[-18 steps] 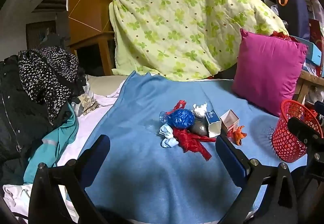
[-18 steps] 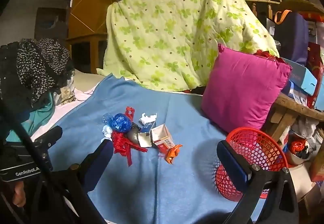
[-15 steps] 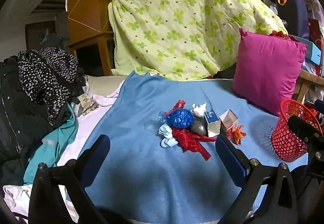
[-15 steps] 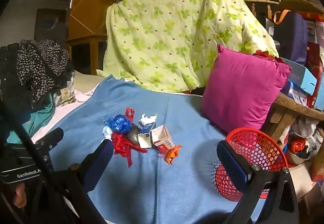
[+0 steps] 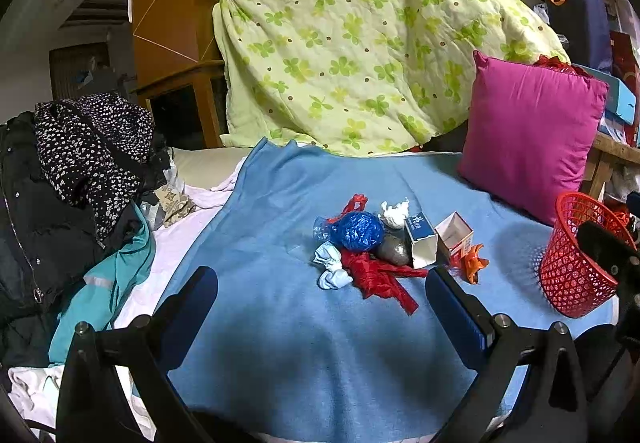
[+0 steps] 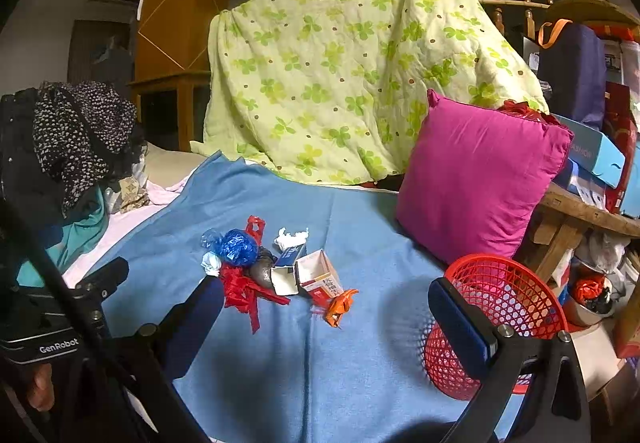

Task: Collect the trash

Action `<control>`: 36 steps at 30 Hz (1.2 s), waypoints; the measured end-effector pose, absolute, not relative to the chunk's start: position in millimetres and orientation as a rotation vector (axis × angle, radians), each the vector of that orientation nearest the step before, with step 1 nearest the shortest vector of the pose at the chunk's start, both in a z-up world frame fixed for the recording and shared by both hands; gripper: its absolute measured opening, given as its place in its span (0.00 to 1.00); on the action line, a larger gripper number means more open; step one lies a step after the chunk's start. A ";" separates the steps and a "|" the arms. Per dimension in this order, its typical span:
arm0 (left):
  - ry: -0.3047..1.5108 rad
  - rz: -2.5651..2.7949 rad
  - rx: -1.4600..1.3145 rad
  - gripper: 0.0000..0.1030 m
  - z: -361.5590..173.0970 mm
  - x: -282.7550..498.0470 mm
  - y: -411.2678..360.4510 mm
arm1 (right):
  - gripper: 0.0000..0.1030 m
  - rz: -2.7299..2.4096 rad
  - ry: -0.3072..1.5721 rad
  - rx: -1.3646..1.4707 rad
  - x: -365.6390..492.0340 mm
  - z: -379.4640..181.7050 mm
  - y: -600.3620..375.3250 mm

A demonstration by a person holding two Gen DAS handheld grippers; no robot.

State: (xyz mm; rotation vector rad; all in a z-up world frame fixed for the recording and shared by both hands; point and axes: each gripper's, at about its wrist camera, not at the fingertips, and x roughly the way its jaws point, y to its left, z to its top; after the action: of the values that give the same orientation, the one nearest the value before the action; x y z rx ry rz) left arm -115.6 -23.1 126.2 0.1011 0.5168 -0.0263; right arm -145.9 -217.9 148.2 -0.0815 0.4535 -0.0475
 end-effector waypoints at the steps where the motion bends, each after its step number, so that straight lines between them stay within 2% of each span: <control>1: 0.518 -0.019 0.099 1.00 125.3 -115.5 -22.4 | 1.00 -0.046 0.453 -0.081 -145.8 147.6 -218.0; 15: 0.539 0.024 0.125 1.00 116.5 -110.0 -17.4 | 1.00 0.003 0.450 -0.020 -143.0 140.3 -225.6; 27: 0.588 0.051 0.137 1.00 98.8 -91.8 -12.9 | 1.00 0.051 0.585 0.064 -107.2 117.5 -239.2; 36: 0.629 0.066 0.150 1.00 83.5 -72.2 -12.9 | 1.00 0.068 0.573 0.097 -83.1 108.4 -247.7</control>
State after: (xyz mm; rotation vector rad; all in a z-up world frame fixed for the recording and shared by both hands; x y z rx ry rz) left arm -72.2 -12.9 83.5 0.1504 0.6293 0.0664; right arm -83.1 -247.7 108.4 0.0968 0.5726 0.0685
